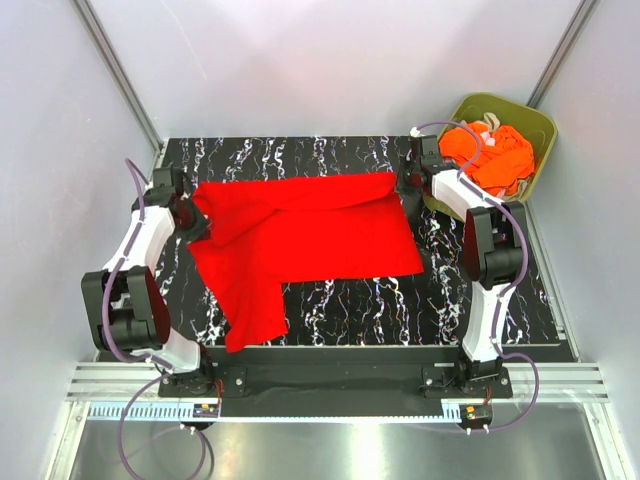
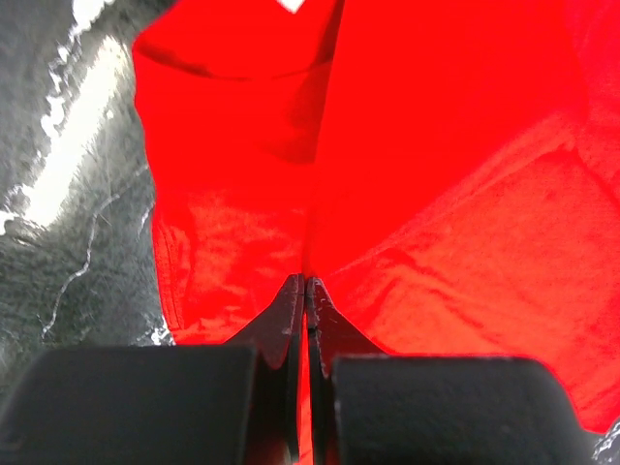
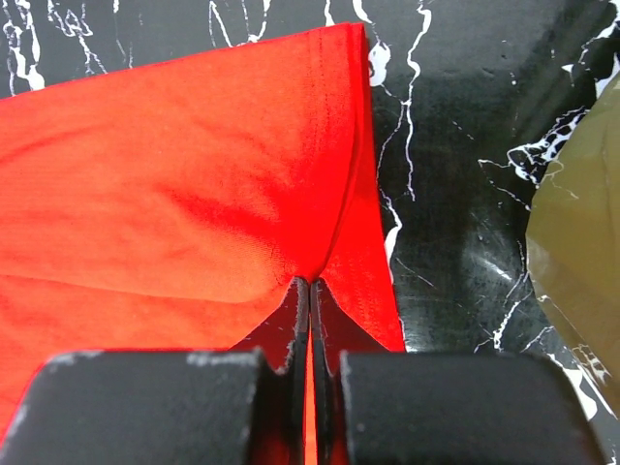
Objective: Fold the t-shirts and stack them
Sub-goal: Fold the tshirt
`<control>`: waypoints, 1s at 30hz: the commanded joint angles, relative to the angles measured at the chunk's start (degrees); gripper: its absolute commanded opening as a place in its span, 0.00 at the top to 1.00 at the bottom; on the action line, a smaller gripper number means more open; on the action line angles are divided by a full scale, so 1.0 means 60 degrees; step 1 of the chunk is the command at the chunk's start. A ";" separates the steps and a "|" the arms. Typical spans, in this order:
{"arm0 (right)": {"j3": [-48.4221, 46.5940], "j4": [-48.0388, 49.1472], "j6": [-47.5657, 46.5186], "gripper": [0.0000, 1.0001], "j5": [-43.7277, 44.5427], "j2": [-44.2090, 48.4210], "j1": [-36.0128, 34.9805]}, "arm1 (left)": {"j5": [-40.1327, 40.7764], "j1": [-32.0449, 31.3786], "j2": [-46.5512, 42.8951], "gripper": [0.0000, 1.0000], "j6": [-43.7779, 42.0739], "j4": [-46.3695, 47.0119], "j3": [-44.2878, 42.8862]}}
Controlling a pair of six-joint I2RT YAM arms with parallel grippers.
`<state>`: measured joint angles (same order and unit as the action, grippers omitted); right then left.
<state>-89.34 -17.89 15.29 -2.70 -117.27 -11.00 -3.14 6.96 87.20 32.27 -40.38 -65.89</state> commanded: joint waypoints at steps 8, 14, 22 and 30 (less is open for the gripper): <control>0.0154 -0.0197 -0.0248 1.00 0.1197 0.0430 0.0106 | -0.0063 -0.0120 -0.0485 1.00 0.0173 0.0797 0.1035; -0.0051 -0.0358 -0.0234 0.98 0.1402 0.0254 0.0091 | 0.0185 -0.0120 -0.0646 1.00 0.0056 0.0797 0.1138; -0.0447 -0.0592 -0.0439 1.00 0.1680 0.0122 0.0091 | 0.0260 -0.0120 -0.0997 1.00 0.0055 0.0549 0.0713; -0.0535 -0.0783 -0.0439 0.96 0.1797 0.0122 0.0106 | -0.0048 -0.0193 -0.0896 1.00 0.0071 0.0534 0.1209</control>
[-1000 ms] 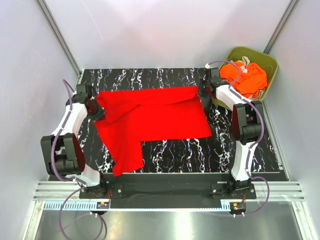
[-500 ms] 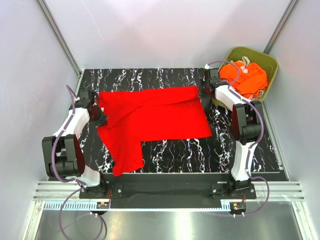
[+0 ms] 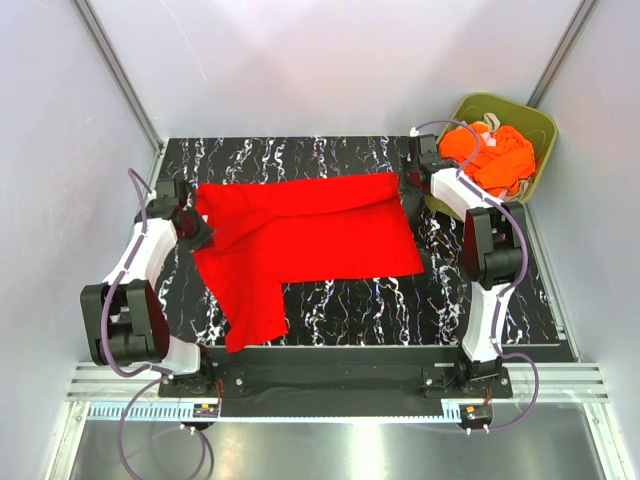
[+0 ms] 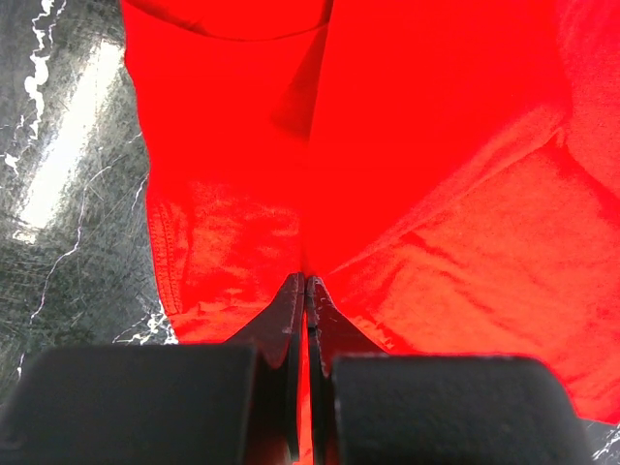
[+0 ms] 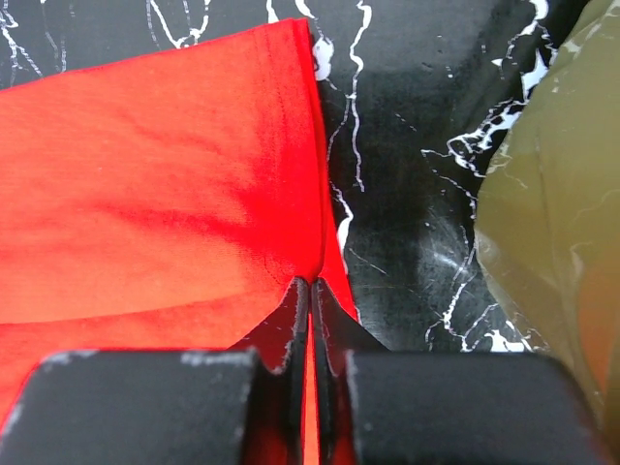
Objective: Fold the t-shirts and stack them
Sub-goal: Fold the tshirt
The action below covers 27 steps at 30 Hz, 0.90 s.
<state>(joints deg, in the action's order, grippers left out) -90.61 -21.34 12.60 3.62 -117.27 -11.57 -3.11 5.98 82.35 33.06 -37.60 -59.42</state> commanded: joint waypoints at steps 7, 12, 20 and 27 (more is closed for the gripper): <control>-0.0616 -0.0632 0.0389 0.75 0.0730 0.0385 0.0186 | -0.0417 -0.0132 0.0001 1.00 -0.0075 0.0232 0.0470; -0.0514 -0.0866 0.1049 0.74 0.0672 0.0839 0.0054 | -0.0550 -0.0205 0.0104 1.00 -0.0104 0.0232 0.0411; -0.0236 -0.1028 0.2248 0.73 -0.0161 0.1396 -0.1350 | -0.0784 -0.0439 0.0104 1.00 0.0042 0.0305 0.0528; 0.0643 0.0479 0.4782 0.53 -0.0516 0.1426 -0.3752 | -0.0817 -0.0484 0.0470 0.76 -0.0235 0.0146 0.0104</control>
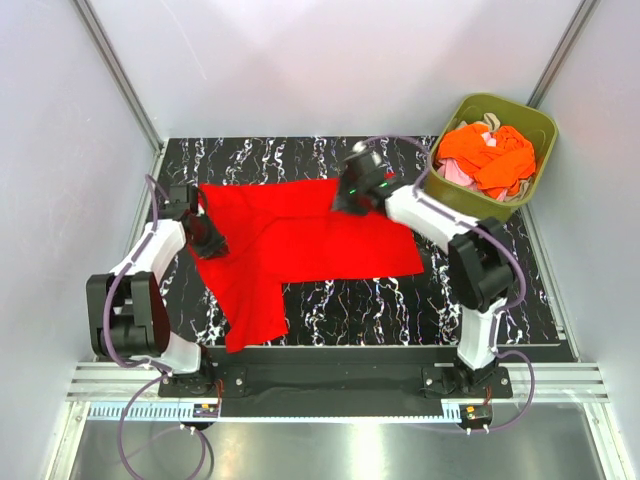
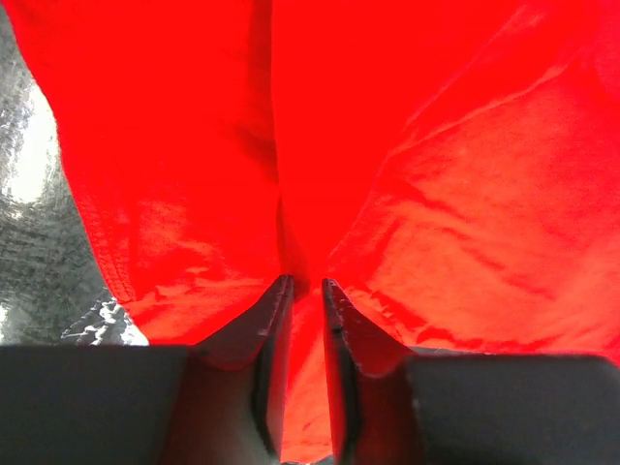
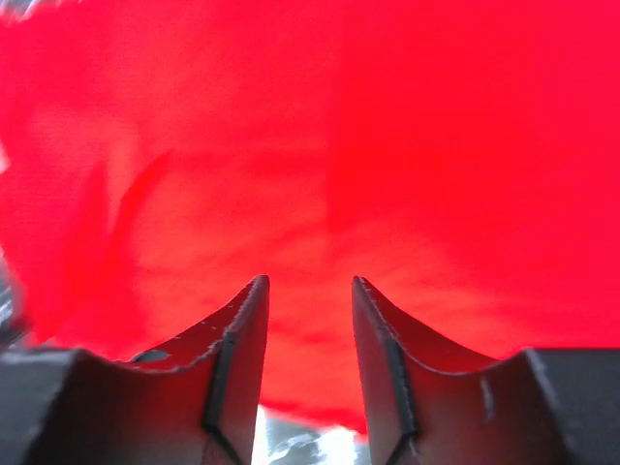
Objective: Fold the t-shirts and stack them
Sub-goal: Fold the tshirt
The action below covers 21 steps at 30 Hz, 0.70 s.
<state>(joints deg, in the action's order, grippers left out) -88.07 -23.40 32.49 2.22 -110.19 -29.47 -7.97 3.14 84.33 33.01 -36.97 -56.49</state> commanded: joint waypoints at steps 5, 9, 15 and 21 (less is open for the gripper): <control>-0.0349 0.1613 0.2654 0.48 -0.0194 -0.0676 -0.2074 | 0.1577 0.0750 0.0445 0.49 -0.0434 -0.0123 -0.2023; -0.1270 0.1863 0.3635 0.45 -0.0077 -0.1482 -0.2645 | 0.1460 0.1249 0.1338 0.54 -0.0157 0.0096 -0.3327; -0.3220 0.1849 0.3725 0.44 -0.0149 -0.3500 -0.3554 | 0.0376 0.1630 0.3679 0.85 0.0035 0.0580 -0.4646; -0.4597 0.1834 0.3667 0.44 -0.0326 -0.4616 -0.3818 | 0.0038 0.2011 0.5233 1.00 -0.0127 0.0844 -0.5979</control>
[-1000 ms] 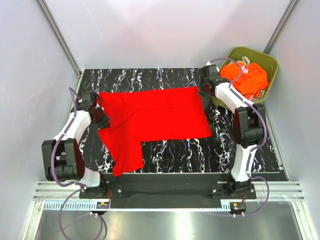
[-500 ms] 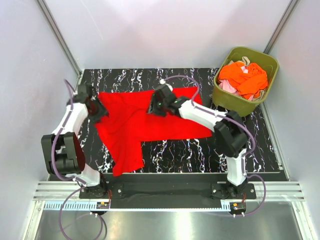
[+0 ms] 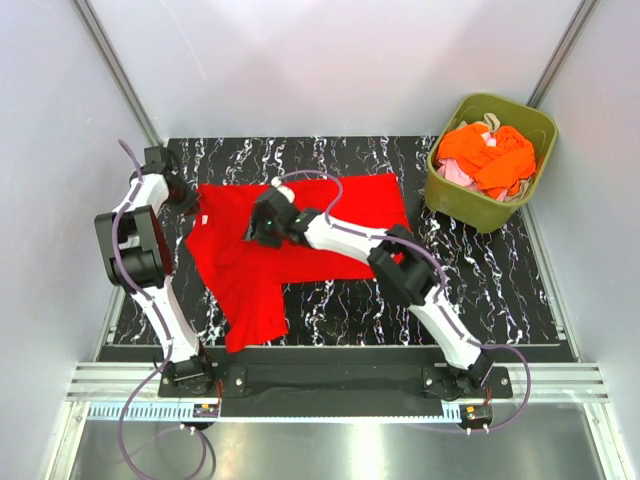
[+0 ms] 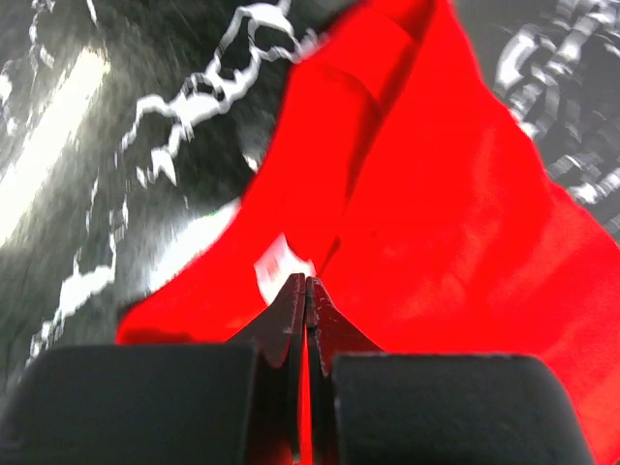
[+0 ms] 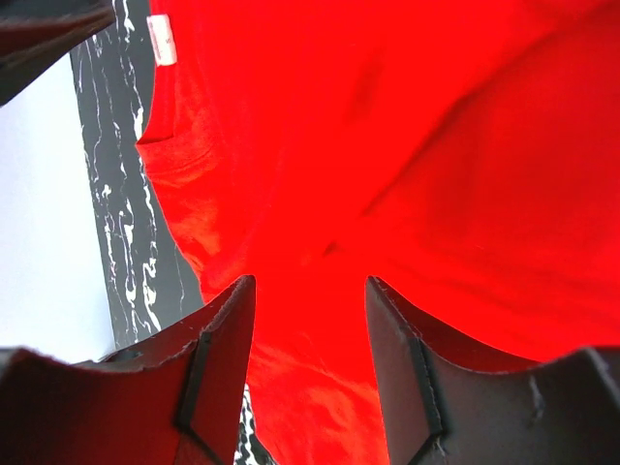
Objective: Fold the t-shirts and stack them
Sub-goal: Fold the tshirt
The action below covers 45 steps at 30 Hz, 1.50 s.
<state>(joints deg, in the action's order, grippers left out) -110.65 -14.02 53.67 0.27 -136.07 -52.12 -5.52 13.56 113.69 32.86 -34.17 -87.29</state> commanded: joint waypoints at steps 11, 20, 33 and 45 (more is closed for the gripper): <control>-0.2372 -0.0416 0.0605 0.43 -0.0031 -0.1535 -0.0410 | -0.0865 0.0581 0.2086 1.00 0.0192 0.0554 -0.2019; -0.3602 -0.1076 0.0519 0.43 0.0350 -0.2428 -0.0615 | -0.0721 0.0596 0.2438 1.00 0.0031 0.0876 -0.2166; -0.3735 -0.1252 -0.0756 1.00 0.1010 -0.1799 -0.0601 | 0.0249 0.0567 0.1238 1.00 0.0030 0.0260 -0.2693; -0.4015 -0.1252 -0.1122 1.00 0.0716 -0.1361 -0.0586 | -0.0209 0.0201 0.2438 1.00 0.0031 0.0510 -0.2915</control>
<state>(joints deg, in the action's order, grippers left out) -132.90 -22.26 48.86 3.81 -150.50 -55.40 -7.97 14.48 126.48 33.06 -32.05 -104.64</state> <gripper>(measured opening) 0.012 0.008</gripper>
